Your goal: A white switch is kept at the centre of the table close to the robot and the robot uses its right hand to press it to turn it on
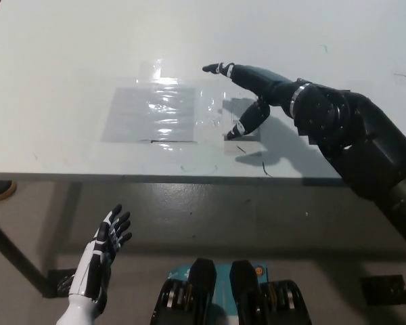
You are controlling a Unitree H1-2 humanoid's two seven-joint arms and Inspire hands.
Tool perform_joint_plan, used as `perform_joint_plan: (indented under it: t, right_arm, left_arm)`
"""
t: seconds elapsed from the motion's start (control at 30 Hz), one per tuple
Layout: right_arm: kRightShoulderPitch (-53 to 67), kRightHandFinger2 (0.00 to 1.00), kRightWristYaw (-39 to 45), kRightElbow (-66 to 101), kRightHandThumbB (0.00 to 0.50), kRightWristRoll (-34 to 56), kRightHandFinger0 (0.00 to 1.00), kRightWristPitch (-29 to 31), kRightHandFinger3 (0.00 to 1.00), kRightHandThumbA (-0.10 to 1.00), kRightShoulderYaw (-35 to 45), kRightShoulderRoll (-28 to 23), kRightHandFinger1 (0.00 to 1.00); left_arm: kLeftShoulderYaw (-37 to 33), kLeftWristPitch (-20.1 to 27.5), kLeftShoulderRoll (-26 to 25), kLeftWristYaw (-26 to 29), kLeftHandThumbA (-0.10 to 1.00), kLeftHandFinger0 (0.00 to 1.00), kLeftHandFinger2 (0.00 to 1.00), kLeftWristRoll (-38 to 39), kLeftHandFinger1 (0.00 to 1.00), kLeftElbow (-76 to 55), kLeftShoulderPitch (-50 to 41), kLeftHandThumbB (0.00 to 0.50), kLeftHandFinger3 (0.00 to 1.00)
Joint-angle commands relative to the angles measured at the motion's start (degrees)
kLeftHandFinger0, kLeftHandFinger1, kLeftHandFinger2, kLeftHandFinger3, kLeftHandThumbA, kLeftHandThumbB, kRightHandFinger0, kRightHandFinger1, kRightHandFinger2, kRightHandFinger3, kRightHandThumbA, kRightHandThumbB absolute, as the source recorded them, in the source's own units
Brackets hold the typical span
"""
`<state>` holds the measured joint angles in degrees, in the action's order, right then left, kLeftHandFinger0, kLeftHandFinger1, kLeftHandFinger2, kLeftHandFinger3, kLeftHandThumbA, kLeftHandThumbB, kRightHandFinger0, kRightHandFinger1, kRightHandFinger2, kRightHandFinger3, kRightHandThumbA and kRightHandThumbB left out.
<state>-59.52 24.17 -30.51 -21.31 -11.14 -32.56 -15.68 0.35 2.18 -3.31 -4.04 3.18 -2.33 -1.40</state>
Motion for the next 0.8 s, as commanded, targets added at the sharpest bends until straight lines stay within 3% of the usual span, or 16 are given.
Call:
perform_joint_plan:
  t: [0.0,0.43,0.77]
  right_arm:
    - [-3.88,1.00,2.33,-0.30,0.277,-2.71,1.00,0.23,1.00,1.00,-0.06,-0.41,1.00]
    - [-0.20,1.00,4.86,3.72,0.258,-4.84,1.00,-0.68,1.00,1.00,0.02,-0.81,1.00]
    - [1.34,1.00,6.01,3.69,0.279,-6.45,1.00,-0.96,1.00,1.00,-0.28,-0.35,1.00]
  left_arm:
    - [-0.07,2.39,-0.31,-0.53,1.00,1.00,1.00,0.27,1.00,-1.52,0.79,0.059,1.00]
    - [-0.03,2.12,-0.40,-0.58,1.00,1.00,1.00,0.37,1.00,-1.40,1.17,0.057,1.00]
    - [0.00,1.53,-0.51,-0.47,1.00,1.00,1.00,0.22,1.00,-1.34,1.35,0.074,1.00]
